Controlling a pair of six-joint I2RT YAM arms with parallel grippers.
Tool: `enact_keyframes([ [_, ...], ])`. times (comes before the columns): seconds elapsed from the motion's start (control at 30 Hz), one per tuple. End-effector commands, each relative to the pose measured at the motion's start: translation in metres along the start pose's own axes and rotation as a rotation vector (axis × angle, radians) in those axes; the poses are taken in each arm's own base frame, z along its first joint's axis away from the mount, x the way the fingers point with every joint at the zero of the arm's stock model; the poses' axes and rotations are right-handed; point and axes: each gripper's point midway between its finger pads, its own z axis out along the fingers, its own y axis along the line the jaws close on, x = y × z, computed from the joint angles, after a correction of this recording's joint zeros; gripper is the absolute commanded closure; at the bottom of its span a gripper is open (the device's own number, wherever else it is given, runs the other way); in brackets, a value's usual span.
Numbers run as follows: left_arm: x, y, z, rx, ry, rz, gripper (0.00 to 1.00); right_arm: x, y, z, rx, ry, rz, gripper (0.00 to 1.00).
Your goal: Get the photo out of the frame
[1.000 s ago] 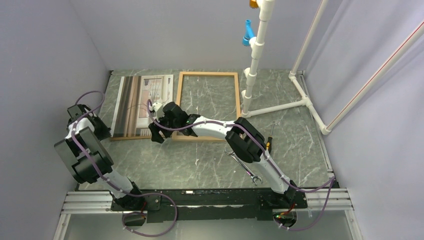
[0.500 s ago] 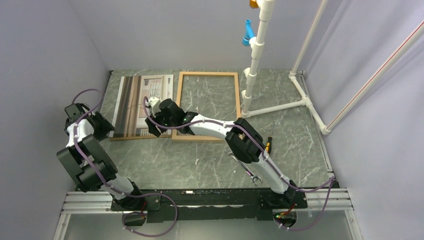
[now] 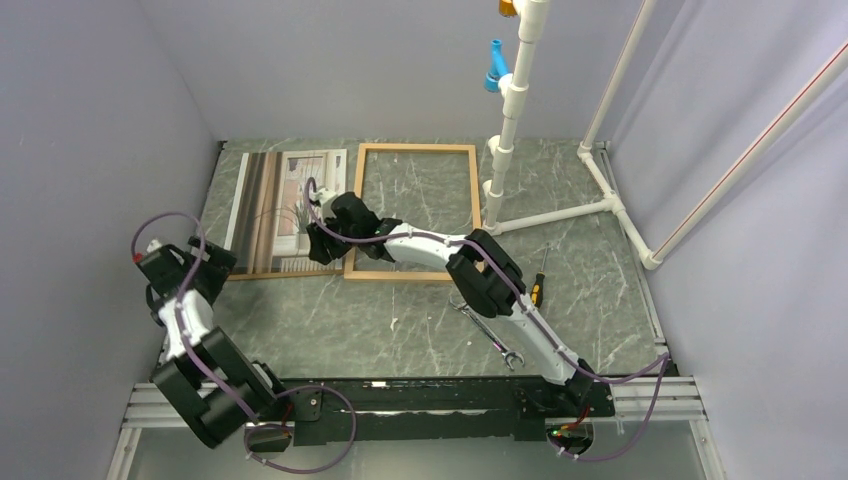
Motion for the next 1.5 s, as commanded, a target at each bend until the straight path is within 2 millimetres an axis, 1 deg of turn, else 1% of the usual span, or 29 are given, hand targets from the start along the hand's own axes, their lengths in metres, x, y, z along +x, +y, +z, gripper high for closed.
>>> enact_keyframes([
  [0.0,-0.038,-0.012,-0.011,0.099,-0.332,-0.068,0.07,-0.011,0.002,0.002,-0.058,-0.035,0.033,0.47],
  [0.03,-0.048,-0.013,-0.016,0.127,-0.426,-0.061,0.09,-0.010,0.000,0.001,-0.061,-0.038,0.037,0.47],
  [0.07,-0.052,-0.008,-0.018,0.128,-0.496,-0.069,0.12,-0.010,-0.001,0.001,-0.065,-0.038,0.042,0.47],
  [0.1,-0.051,-0.001,-0.018,0.114,-0.525,-0.074,0.14,-0.010,-0.004,0.000,-0.068,-0.040,0.050,0.47],
  [0.13,-0.052,0.005,-0.016,0.088,-0.533,-0.068,0.16,-0.009,-0.006,0.000,-0.070,-0.039,0.061,0.47],
  [0.2,-0.048,0.019,-0.007,0.012,-0.483,-0.070,0.20,-0.008,-0.006,0.000,-0.085,-0.033,0.079,0.49],
  [0.23,-0.049,0.023,-0.003,-0.004,-0.473,-0.070,0.21,-0.007,-0.006,0.000,-0.090,-0.030,0.078,0.49],
  [0.33,-0.050,0.030,0.005,0.020,-0.476,-0.100,0.24,-0.006,-0.004,-0.001,-0.093,-0.026,0.071,0.50],
  [0.4,-0.052,0.029,0.011,0.053,-0.460,-0.098,0.26,-0.008,-0.005,-0.001,-0.089,-0.025,0.065,0.51],
  [0.47,-0.054,0.020,0.019,0.116,-0.424,-0.075,0.31,-0.009,-0.004,-0.002,-0.090,-0.024,0.060,0.51],
  [0.53,-0.046,0.021,0.036,0.138,-0.340,-0.073,0.36,-0.012,-0.004,-0.003,-0.090,-0.026,0.058,0.51],
  [0.63,-0.043,0.020,0.045,0.181,-0.301,-0.083,0.42,-0.015,0.001,-0.007,-0.096,-0.029,0.052,0.51],
  [0.7,-0.038,0.018,0.052,0.207,-0.271,-0.110,0.44,-0.017,0.002,-0.009,-0.093,-0.035,0.041,0.51],
  [0.83,-0.037,0.019,0.058,0.226,-0.254,-0.100,0.43,-0.020,0.005,-0.011,-0.093,-0.037,0.028,0.52],
  [0.87,-0.036,0.020,0.059,0.222,-0.247,-0.101,0.45,-0.020,0.006,-0.011,-0.093,-0.038,0.026,0.52],
  [0.93,-0.033,0.020,0.061,0.230,-0.234,-0.112,0.53,-0.020,0.005,-0.012,-0.092,-0.038,0.027,0.52],
  [1.07,-0.024,0.019,0.064,0.255,-0.219,-0.134,0.58,-0.018,0.005,-0.010,-0.088,-0.032,0.025,0.52],
  [1.17,-0.023,0.024,0.066,0.230,-0.210,-0.130,0.64,-0.018,0.006,-0.009,-0.090,-0.028,0.027,0.52],
  [1.2,-0.024,0.024,0.065,0.221,-0.212,-0.122,0.65,-0.017,0.007,-0.008,-0.093,-0.027,0.027,0.52],
  [1.27,-0.033,0.022,0.059,0.207,-0.244,-0.095,0.64,-0.016,0.007,-0.008,-0.091,-0.027,0.024,0.52],
  [1.3,-0.037,0.020,0.056,0.199,-0.255,-0.079,0.61,-0.016,0.007,-0.008,-0.092,-0.025,0.023,0.52],
  [1.33,-0.041,0.019,0.054,0.184,-0.260,-0.066,0.55,-0.015,0.008,-0.007,-0.094,-0.023,0.023,0.52],
  [1.37,-0.043,0.018,0.052,0.171,-0.258,-0.053,0.53,-0.015,0.008,-0.007,-0.095,-0.020,0.025,0.52],
  [1.47,-0.054,0.011,0.052,0.186,-0.264,-0.050,0.52,-0.014,0.011,-0.005,-0.099,-0.020,0.023,0.52],
])
